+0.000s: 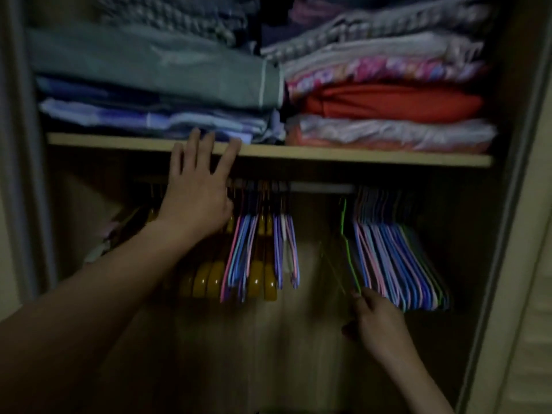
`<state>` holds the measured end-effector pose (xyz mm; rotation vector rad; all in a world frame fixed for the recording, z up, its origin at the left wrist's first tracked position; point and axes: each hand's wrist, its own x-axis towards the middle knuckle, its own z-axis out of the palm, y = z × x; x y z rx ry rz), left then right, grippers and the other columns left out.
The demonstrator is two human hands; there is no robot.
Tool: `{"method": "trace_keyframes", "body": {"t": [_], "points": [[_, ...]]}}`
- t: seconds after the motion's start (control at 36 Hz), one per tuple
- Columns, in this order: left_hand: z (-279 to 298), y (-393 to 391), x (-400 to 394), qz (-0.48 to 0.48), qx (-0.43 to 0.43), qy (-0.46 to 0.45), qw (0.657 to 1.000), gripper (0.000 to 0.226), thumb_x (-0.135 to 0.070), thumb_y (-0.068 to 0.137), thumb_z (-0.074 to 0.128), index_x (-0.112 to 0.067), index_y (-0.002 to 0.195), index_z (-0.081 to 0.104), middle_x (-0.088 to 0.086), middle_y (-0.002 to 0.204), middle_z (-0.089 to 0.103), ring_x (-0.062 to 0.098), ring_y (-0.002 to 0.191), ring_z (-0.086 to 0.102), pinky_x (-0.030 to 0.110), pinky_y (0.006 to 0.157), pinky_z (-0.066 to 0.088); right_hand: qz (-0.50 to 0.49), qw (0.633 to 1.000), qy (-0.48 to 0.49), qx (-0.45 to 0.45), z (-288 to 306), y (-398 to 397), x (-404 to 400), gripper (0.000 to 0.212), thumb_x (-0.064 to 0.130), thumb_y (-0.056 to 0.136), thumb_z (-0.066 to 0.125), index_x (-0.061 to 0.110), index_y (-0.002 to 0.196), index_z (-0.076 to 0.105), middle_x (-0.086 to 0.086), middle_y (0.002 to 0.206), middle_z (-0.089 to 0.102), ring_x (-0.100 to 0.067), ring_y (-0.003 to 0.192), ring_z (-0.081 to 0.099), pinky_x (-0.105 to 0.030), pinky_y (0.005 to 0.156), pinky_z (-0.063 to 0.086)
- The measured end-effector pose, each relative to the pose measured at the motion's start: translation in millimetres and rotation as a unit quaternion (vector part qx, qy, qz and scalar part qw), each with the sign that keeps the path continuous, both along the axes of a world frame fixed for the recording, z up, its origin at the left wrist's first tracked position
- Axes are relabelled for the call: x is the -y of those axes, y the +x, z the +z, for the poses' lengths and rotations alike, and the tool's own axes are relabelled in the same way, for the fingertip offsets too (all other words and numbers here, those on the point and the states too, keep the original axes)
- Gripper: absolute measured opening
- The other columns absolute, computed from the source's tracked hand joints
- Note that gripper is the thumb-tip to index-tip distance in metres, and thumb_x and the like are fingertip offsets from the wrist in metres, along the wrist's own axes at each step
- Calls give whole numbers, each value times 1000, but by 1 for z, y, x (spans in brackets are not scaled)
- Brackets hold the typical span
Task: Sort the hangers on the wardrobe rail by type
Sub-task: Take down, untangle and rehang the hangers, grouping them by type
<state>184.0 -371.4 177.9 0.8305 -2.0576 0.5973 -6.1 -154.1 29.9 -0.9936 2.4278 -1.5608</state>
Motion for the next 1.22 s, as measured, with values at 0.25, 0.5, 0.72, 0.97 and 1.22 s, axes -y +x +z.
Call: {"method": "trace_keyframes", "body": {"t": [0.25, 0.5, 0.72, 0.97, 1.22], "points": [[-4, -5, -2, -4, -31, -21, 999, 99, -41, 76, 65, -25, 158, 11, 22, 157, 24, 38, 149, 14, 56, 122, 12, -16, 998, -9, -62, 32, -36, 55, 26, 30, 105, 41, 17, 96, 63, -11, 78, 66, -28, 72, 67, -48, 72, 56], [-4, -1, 0, -27, -38, -15, 999, 98, -38, 77, 67, -27, 158, 12, 18, 159, 23, 34, 151, 12, 53, 124, 10, -70, 979, 116, -150, 33, -59, 76, 25, 14, 99, 46, 2, 120, 54, -18, 107, 66, -30, 88, 60, -33, 72, 45], [-6, -7, 1, -18, -48, -15, 999, 102, -40, 74, 68, -26, 158, 11, 19, 158, 20, 36, 151, 9, 55, 123, 10, -145, 852, 288, -414, 29, -52, 66, 53, 6, 97, 43, 7, 149, 33, -7, 105, 70, -24, 90, 69, -33, 66, 47], [-6, -3, 4, -28, -44, -18, 998, 101, -39, 77, 68, -28, 159, 8, 17, 160, 20, 34, 152, 9, 53, 123, 10, -172, 789, 364, -464, 36, -60, 57, 42, 1, 101, 34, -2, 143, 40, -8, 111, 70, -21, 97, 70, -30, 72, 55], [-4, 1, 1, -55, -44, -6, 998, 98, -39, 78, 67, -28, 158, 11, 17, 161, 20, 33, 152, 8, 52, 124, 8, -152, 850, 342, -371, 62, -40, 56, 41, 13, 99, 44, 11, 140, 40, -14, 132, 52, -28, 104, 63, -33, 70, 46]]}}
